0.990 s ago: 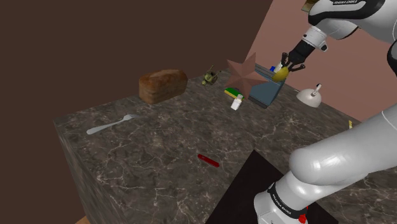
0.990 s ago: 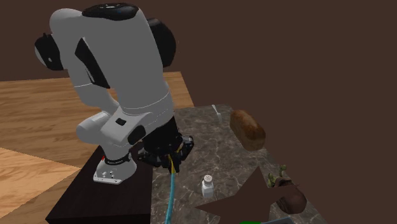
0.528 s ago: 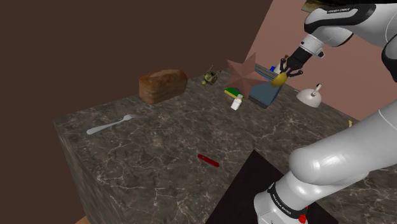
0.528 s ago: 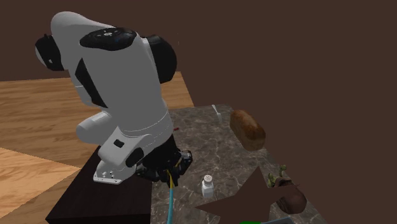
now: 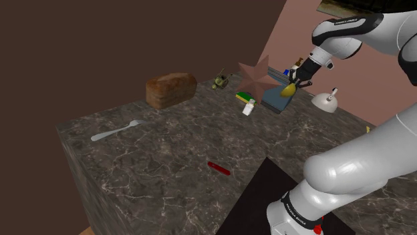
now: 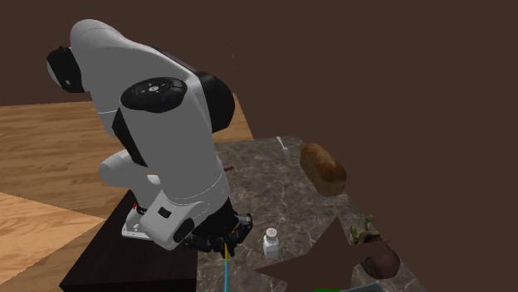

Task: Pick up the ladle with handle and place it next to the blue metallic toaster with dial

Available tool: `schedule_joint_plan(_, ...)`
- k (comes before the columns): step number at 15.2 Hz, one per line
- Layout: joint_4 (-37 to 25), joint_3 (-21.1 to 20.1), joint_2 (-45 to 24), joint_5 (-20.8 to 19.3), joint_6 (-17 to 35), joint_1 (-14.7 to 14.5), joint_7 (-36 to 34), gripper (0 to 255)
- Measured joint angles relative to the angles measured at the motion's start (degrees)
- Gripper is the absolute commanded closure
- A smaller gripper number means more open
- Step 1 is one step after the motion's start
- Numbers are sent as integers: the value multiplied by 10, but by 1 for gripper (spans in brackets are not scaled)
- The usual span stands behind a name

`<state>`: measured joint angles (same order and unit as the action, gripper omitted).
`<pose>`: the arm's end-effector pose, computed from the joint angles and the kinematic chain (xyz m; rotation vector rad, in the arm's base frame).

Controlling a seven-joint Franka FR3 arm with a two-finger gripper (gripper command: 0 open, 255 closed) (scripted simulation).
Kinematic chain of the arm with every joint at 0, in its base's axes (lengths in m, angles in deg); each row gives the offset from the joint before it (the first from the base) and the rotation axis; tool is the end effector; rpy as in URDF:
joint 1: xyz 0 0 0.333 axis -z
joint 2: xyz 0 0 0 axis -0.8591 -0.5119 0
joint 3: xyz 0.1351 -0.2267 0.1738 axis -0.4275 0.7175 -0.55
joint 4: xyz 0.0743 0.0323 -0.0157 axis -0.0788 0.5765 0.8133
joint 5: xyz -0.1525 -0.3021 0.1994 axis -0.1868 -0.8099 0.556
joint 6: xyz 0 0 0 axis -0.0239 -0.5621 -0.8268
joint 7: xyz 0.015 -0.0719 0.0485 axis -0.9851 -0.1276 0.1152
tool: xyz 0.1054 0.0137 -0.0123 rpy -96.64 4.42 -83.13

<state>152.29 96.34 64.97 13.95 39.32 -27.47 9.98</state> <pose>0.3272 -0.4019 0.5102 -2.2434 1.9402 -0.0645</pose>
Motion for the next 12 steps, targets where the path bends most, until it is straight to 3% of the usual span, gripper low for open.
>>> schedule_joint_plan(12,76,3,-16,12,90,0,20,255)
